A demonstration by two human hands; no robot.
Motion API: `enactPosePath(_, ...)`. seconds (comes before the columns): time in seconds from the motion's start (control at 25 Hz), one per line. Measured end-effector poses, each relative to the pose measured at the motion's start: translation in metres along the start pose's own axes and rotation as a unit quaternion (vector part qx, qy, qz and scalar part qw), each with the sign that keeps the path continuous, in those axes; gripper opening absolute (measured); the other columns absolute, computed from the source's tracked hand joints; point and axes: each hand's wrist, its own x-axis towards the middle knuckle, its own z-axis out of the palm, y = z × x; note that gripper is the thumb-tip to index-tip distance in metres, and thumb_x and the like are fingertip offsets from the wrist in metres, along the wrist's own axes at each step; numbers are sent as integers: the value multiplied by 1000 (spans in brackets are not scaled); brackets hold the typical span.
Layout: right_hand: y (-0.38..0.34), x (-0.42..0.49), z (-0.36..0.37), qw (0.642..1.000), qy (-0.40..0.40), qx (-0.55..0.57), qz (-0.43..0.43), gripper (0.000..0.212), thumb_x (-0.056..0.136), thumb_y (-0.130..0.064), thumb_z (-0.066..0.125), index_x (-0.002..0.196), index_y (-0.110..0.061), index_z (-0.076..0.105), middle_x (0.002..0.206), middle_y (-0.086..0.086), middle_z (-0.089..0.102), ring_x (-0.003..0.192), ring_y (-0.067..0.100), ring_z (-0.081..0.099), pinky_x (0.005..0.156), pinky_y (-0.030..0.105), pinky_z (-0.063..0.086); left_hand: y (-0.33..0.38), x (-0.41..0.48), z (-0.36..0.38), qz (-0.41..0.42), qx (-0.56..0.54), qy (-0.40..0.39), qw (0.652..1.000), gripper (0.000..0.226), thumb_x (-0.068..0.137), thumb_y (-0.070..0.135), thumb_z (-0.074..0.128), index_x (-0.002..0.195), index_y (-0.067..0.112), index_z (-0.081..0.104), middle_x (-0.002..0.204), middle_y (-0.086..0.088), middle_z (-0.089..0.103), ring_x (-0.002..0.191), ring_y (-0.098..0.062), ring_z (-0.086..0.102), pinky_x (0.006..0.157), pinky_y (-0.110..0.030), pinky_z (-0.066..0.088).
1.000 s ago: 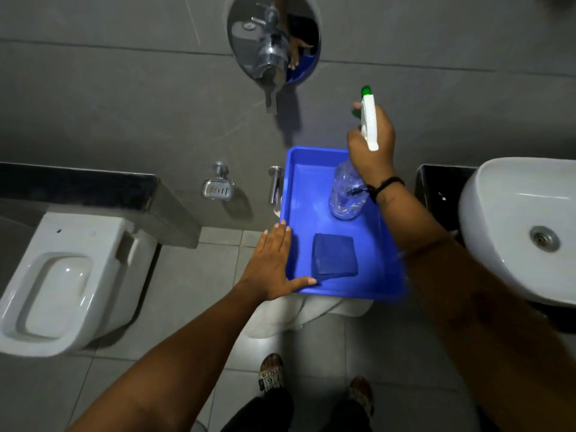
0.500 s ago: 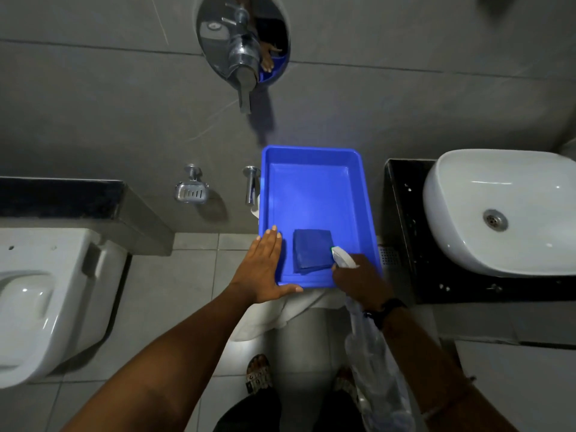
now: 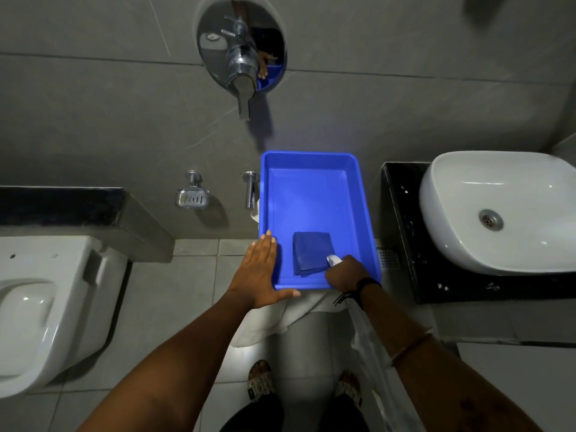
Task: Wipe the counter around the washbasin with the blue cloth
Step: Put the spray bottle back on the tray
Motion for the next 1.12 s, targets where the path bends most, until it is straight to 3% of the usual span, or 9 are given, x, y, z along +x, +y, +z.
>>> enactPosePath(0.12, -4, -2, 0, 1000, -9, 25, -2, 38, 92, -29, 51, 118, -2, 55, 94, 9, 51, 89, 27, 52, 77, 28, 37, -2, -1, -1, -3, 3, -4, 1000, 133, 66, 95, 38, 156, 6, -1, 166, -12, -6, 153, -24, -10, 124, -40, -3)
enactPosePath(0.28, -6, -10, 2, 1000, 20, 23, 9, 34, 87, -28, 55, 112, -4, 55, 99, 9, 54, 104, 34, 60, 77, 30, 41, -2, 0, -6, -2, 7, -3, 1000, 133, 66, 96, 36, 156, 6, -2, 166, -12, -7, 152, -23, -12, 122, -38, -7)
enactPosePath(0.48, -22, -31, -20, 996, -24, 80, -40, 13, 84, -15, 52, 93, -7, 56, 80, 11, 55, 72, 26, 51, 64, 33, 41, 1, 4, -17, 5, 14, 1, 1000, 133, 67, 94, 38, 156, 4, -1, 165, -13, -8, 152, -25, -12, 124, -40, -6)
enactPosePath(0.6, -35, -64, -42, 984, -26, 128, -121, 19, 78, -12, 53, 92, -6, 64, 78, 18, 59, 71, 26, 54, 71, 42, 50, 0, 4, -32, 18, 19, 22, 999, 122, 76, 89, 35, 156, 4, 1, 166, -13, -6, 151, -22, -13, 121, -36, -9)
enactPosePath(0.68, -50, -87, -72, 967, 18, 171, -187, 21, 69, -14, 54, 87, -8, 65, 77, 16, 62, 68, 23, 56, 63, 32, 46, -2, 10, -49, 32, 27, 39, 998, 114, 80, 84, 31, 155, 2, 4, 166, -15, -3, 152, -24, -10, 122, -36, -8)
enactPosePath(0.8, -87, -103, -126, 913, 73, 275, -291, 26, 61, -4, 51, 81, -11, 66, 79, 3, 66, 64, 12, 56, 50, 17, 43, -2, 26, -78, 48, 38, 68, 996, 111, 84, 78, 39, 155, 0, 6, 165, -17, -1, 154, -28, -4, 124, -38, -5)
enactPosePath(0.96, -133, -69, -144, 859, 128, 328, -371, 43, 73, 8, 50, 106, -16, 64, 102, 9, 69, 82, 14, 58, 58, 17, 45, 2, 39, -97, 50, 48, 90, 994, 110, 84, 73, 47, 155, -1, 7, 165, -19, -2, 154, -30, -3, 122, -37, -9)
enactPosePath(1.04, -148, -38, -131, 850, 154, 296, -408, 46, 74, 4, 50, 116, -10, 62, 112, 15, 68, 83, 20, 58, 71, 23, 45, 4, 45, -99, 45, 48, 99, 993, 110, 85, 73, 46, 155, 0, 4, 165, -18, -4, 154, -30, -5, 124, -38, -8)
enactPosePath(1.12, -159, -3, -115, 849, 174, 282, -412, 49, 76, 5, 49, 124, -5, 58, 117, 22, 67, 85, 31, 60, 75, 24, 45, 9, 54, -100, 35, 41, 105, 993, 111, 85, 75, 44, 155, 0, 2, 165, -17, -6, 154, -29, -8, 125, -40, -6)
